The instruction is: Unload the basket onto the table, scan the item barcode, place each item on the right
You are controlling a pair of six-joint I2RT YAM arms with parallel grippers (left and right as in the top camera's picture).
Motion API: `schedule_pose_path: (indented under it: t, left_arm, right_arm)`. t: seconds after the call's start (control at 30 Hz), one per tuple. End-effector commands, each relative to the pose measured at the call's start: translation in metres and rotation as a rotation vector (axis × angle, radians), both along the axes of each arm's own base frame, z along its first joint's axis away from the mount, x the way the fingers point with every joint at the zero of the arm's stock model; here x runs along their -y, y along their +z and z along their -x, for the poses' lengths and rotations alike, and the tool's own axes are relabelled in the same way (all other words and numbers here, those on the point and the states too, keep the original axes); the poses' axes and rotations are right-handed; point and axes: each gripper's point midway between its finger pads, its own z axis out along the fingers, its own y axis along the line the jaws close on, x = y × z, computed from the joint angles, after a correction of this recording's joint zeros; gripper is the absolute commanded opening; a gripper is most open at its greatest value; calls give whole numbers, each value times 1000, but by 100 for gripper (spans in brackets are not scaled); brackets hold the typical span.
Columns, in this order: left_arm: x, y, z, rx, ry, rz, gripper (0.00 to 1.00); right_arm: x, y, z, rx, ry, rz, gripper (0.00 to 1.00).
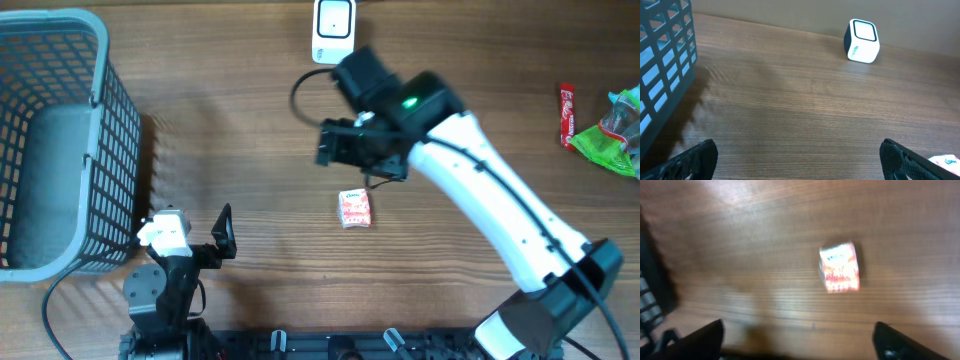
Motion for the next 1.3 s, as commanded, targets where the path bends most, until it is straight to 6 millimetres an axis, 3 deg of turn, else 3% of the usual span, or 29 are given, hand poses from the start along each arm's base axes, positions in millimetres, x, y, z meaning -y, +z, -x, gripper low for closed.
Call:
schedule_pose_path:
  t: [0.0, 0.1, 0.2, 0.27, 0.33, 0.43, 0.53, 0.57, 0.6, 0.63, 0.67, 0.77, 0.8, 0.9, 1.0, 1.07, 1.17, 1.27]
  left_arm:
    - [0, 1, 0, 5, 2, 8, 100]
    - [0, 1, 0, 5, 2, 8, 100]
    - [0, 1, 0, 5, 2, 8, 100]
    - [0, 1, 0, 5, 2, 8, 100]
    - [0, 1, 0, 5, 2, 8, 100]
    - [0, 1, 0, 6, 2, 8, 100]
    - [0, 1, 0, 5, 2, 8, 100]
    - [0, 1, 0, 5, 2, 8, 100]
    - [0, 1, 0, 5, 2, 8, 100]
    - [0, 1, 0, 5, 2, 8, 100]
    - [0, 1, 0, 5, 2, 8, 100]
    - [0, 1, 0, 5, 2, 8, 100]
    - [0, 1, 0, 5, 2, 8, 100]
    - [0, 1, 0, 5, 2, 8, 100]
    - [0, 1, 0, 5, 2, 8, 100]
    - [0, 1, 0, 5, 2, 8, 100]
    - [0, 1, 0, 5, 2, 8, 100]
    - [0, 1, 0, 5, 2, 8, 100]
  right_arm:
    - [-6, -13, -14, 110, 36, 114, 100]
    - [-9, -39, -7, 99, 64, 175, 100]
    - [11, -111, 13, -15, 75, 360, 100]
    - [12, -142, 16, -78, 85, 405, 100]
    - [2, -154, 23, -140, 50, 353, 100]
    - [-17, -147, 29, -231, -7, 210, 100]
    - [-9, -144, 37, -275, -8, 231, 100]
    - [4, -143, 43, -292, -22, 294, 95]
    - [18, -141, 45, -292, -42, 361, 65]
    - [32, -139, 44, -289, -47, 416, 29]
    - [38, -138, 42, -298, -54, 420, 4]
    - [54, -137, 34, -308, -93, 433, 4]
    - [69, -140, 26, -275, -114, 489, 4]
    - [87, -174, 40, -314, -136, 504, 4]
    - [65, -203, 59, -375, -45, 360, 4]
    - [47, -208, 65, -401, -17, 272, 4]
    - [-21, -200, 79, -460, 159, -55, 4]
    - [-50, -180, 78, -479, 184, -190, 4]
